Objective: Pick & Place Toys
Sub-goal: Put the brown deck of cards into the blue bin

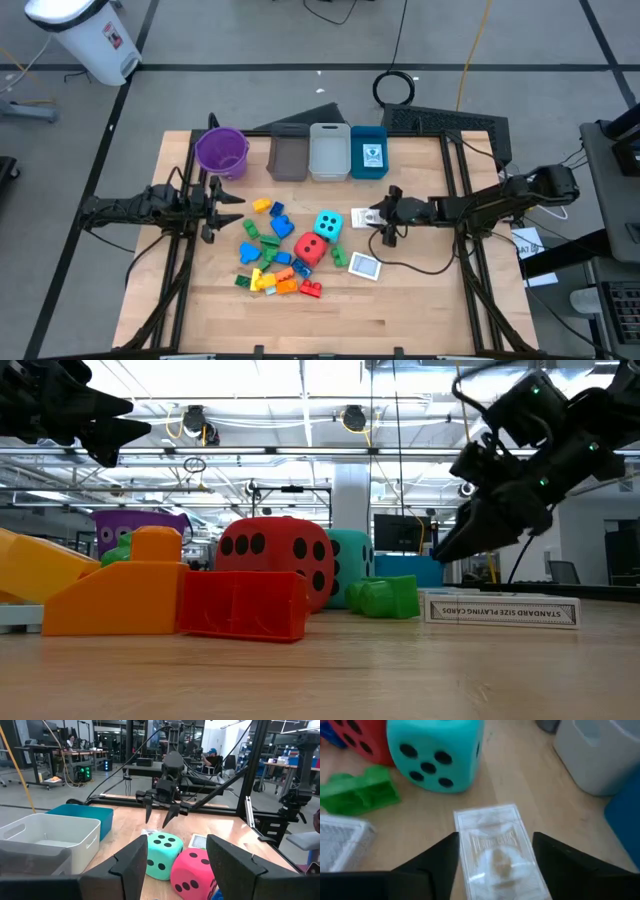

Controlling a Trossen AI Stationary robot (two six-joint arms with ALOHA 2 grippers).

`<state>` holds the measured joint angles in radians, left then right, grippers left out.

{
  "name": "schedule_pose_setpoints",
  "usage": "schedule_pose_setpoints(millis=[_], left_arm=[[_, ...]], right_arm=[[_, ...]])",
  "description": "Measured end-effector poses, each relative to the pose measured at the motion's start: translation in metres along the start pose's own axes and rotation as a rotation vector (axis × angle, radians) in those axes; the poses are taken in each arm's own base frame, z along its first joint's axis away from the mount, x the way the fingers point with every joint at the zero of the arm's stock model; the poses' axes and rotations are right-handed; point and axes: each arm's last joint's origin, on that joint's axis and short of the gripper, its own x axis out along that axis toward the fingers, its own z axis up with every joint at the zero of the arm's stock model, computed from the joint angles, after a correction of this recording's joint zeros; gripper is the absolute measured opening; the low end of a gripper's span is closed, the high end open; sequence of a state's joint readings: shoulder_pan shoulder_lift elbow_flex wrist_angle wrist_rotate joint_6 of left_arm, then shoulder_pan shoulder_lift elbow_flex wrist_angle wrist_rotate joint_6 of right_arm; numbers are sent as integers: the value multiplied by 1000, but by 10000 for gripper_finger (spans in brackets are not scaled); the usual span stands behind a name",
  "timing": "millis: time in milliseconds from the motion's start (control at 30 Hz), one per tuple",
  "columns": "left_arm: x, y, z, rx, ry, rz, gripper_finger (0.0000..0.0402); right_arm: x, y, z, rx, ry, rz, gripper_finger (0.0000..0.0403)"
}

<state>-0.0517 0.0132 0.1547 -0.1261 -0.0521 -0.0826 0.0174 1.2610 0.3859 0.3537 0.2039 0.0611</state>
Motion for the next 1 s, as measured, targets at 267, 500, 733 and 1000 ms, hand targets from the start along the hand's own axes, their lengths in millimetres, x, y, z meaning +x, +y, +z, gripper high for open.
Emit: schedule_pose_setpoints(millis=[267,500,733,1000], left_arm=[[0,0,0,0,-2,0,209],[0,0,0,0,-2,0,209],[0,0,0,0,-2,0,209],[0,0,0,0,-2,0,209]], right_arm=[[4,-12,-3,-72,29,-17,339],[19,-20,-16,-107,108,128,346],[35,-31,-26,-110,133,87,335],[29,-28,-24,18,144,170,325]])
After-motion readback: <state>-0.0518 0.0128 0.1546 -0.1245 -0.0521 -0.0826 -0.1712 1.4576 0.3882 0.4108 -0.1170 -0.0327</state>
